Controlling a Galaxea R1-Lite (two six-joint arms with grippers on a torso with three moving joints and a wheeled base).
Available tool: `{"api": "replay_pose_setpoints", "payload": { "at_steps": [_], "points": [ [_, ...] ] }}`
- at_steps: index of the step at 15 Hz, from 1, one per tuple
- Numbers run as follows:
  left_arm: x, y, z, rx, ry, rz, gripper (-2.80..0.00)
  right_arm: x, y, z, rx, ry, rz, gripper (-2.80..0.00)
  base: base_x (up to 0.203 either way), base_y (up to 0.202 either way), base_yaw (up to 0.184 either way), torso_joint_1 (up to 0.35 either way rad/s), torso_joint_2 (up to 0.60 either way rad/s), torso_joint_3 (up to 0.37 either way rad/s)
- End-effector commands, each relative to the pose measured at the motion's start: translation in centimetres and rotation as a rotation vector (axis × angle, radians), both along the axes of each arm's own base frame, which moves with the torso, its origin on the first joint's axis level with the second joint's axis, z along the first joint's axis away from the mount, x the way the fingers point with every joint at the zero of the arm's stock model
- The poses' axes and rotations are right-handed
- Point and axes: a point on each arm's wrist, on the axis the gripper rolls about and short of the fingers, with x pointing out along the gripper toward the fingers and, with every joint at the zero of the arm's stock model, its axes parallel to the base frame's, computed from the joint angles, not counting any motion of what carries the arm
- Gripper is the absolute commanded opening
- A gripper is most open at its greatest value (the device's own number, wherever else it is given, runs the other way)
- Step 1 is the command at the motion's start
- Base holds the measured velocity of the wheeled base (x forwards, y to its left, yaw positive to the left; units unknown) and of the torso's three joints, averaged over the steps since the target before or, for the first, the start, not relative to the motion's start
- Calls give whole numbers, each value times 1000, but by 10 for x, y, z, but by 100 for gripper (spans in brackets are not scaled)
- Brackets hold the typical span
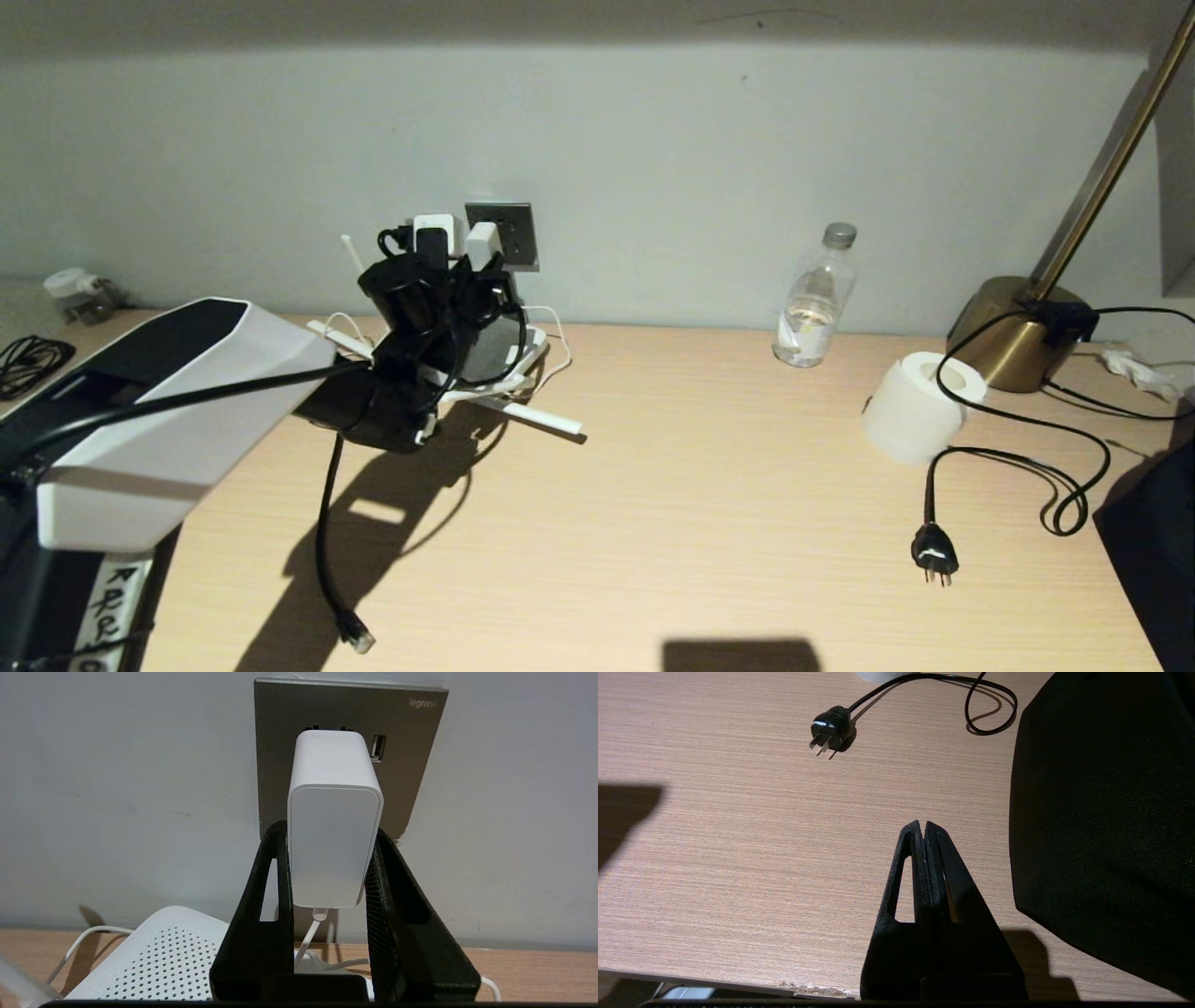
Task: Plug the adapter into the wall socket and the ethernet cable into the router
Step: Plug plug into socket
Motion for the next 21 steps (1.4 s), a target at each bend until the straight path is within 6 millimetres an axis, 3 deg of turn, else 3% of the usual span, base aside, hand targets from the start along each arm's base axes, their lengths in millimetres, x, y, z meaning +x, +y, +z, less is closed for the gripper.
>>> {"api": "replay_pose_setpoints", "payload": {
  "at_steps": [1, 21],
  "points": [
    [2, -1, 1, 0, -4, -3, -280, 0, 0, 0, -1, 1, 1, -280, 0, 0, 0, 0, 0, 0],
    [10, -4, 8, 21, -3, -6, -280, 0, 0, 0, -1, 2, 1, -280, 0, 0, 0, 0, 0, 0]
  ]
}}
